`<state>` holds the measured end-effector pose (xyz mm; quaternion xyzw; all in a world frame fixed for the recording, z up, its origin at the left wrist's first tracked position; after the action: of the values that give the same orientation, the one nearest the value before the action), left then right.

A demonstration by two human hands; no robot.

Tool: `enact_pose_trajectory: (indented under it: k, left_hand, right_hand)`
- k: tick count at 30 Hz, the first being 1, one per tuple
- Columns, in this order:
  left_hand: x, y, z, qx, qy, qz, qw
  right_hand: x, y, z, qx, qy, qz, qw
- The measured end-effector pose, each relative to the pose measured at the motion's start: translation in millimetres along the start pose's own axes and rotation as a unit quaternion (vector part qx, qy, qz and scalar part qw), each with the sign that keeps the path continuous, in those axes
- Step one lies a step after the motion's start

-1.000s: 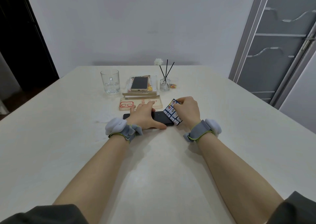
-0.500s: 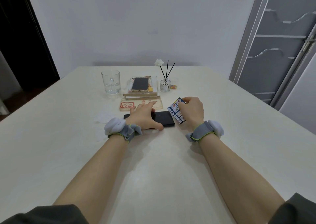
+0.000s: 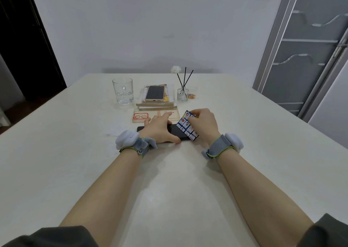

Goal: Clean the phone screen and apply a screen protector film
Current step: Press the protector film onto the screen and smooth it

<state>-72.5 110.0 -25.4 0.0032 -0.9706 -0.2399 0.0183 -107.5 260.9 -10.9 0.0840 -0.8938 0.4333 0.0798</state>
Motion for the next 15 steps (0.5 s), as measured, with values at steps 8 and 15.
enact_pose_trajectory:
  k: [8,15]
  left_hand:
    - [0.8,-0.9,0.0,-0.001,-0.002,0.000,1.000]
    - [-4.4,-7.3,-8.1,0.012,-0.021,-0.012,1.000]
  right_hand:
    - [2.9,-4.7,11.4,0.018,-0.062,-0.034,0.997]
    - [3.6,6.8,0.5,0.049,0.001,-0.001,0.999]
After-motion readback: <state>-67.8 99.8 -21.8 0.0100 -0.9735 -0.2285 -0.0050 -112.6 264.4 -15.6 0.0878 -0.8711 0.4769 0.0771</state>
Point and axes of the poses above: each hand's wrist, its own x-axis towards the middle knuckle, its own z-axis out of the palm, y = z × x, the point moved 6 cm from there along x, towards the middle knuckle, and after that the axes turned 2 degrees about -z, right-handed, at the moved point
